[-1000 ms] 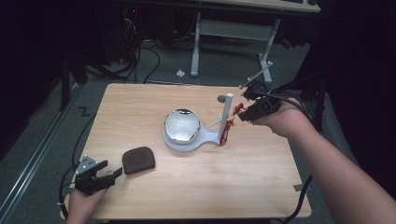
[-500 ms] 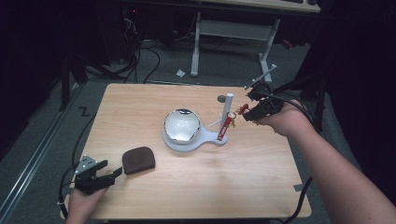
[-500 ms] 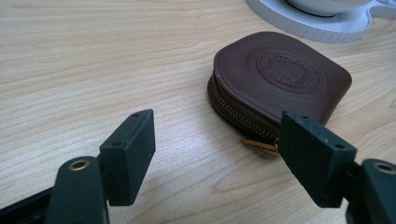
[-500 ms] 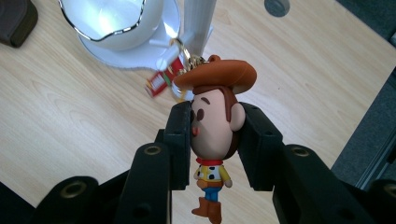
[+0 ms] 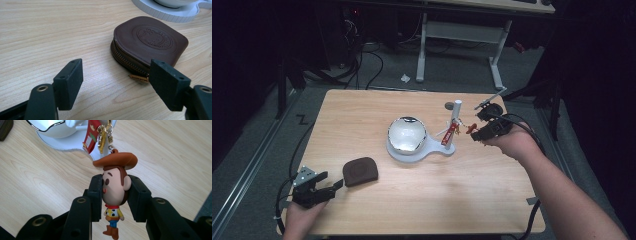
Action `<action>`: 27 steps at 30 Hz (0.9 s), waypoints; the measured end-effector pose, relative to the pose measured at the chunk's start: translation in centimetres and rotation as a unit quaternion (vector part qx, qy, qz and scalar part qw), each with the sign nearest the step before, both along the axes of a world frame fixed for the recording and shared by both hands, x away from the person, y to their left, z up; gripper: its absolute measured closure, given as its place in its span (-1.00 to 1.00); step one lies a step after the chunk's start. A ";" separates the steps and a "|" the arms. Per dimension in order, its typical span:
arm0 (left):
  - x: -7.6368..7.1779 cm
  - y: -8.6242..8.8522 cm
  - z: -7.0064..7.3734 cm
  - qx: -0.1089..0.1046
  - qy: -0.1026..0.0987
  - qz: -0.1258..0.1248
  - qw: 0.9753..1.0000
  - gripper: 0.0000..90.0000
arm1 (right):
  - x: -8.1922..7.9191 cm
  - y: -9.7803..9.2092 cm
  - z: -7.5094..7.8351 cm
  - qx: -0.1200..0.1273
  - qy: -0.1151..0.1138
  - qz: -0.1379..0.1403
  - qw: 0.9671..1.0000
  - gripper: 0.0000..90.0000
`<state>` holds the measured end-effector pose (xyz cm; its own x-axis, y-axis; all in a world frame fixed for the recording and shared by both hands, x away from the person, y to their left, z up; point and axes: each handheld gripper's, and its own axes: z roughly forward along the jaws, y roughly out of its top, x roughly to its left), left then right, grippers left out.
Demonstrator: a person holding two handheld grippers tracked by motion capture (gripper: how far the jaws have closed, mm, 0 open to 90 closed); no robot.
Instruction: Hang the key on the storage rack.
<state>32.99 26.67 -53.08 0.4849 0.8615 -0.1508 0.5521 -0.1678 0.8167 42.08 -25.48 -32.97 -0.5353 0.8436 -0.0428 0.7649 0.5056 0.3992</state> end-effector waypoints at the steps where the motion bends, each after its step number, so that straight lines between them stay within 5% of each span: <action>1: 0.0 0.0 0.0 0.000 0.000 0.000 1.000 -0.38 | 0.1 0.0 -0.4 0.002 0.000 0.001 1.000 0.49; 15: 0.1 -0.1 -0.2 0.001 0.005 -0.005 1.000 -0.37 | 1.8 0.6 -4.6 0.034 0.010 -0.008 0.999 0.48; 27: 0.0 -0.1 -0.1 0.001 0.003 -0.003 1.000 -0.37 | 1.8 0.5 -5.5 0.045 0.013 -0.009 0.999 0.45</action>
<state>33.03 26.58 -53.22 0.4898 0.8585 -0.1518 0.5563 -0.1737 0.8126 43.93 -24.94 -38.45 -0.5192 0.8534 0.0469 0.7843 0.4539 0.4228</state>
